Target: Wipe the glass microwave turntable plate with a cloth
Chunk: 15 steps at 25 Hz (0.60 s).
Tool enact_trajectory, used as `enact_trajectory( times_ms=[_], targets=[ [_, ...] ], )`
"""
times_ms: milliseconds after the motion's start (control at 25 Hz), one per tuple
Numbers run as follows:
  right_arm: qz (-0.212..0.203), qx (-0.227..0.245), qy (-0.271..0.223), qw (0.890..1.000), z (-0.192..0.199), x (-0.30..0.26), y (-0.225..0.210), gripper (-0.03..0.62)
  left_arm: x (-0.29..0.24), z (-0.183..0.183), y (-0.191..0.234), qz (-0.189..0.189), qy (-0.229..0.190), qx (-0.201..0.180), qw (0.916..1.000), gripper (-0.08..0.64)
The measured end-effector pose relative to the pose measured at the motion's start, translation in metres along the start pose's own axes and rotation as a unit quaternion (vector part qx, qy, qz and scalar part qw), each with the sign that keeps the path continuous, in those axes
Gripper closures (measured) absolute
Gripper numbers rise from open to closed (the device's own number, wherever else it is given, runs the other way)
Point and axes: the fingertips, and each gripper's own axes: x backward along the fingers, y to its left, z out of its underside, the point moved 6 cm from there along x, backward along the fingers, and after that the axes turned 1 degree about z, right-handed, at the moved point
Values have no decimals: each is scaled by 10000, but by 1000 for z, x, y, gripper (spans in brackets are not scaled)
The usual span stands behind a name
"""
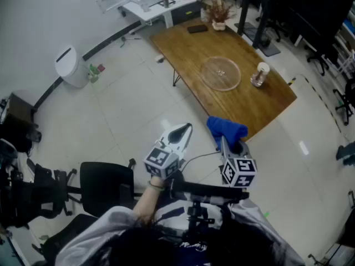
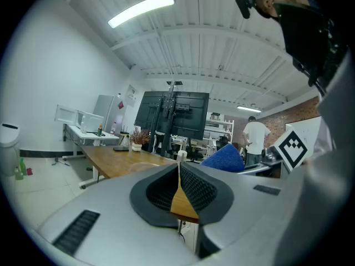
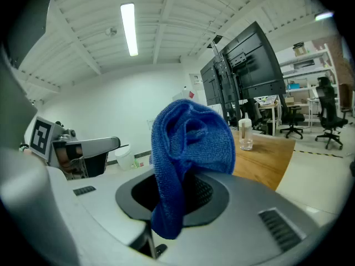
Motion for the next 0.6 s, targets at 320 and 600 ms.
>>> enact_trajectory(
  times_ms=[320,600],
  targets=[
    [693,-287,-180,9970,-21,-61,25,505,9,-25,100,203,247,-498,9982,549],
    [1281,-465,-252,9904,-43,-104,61,505,10,-47,185,539,193,-255,9980,549]
  ],
)
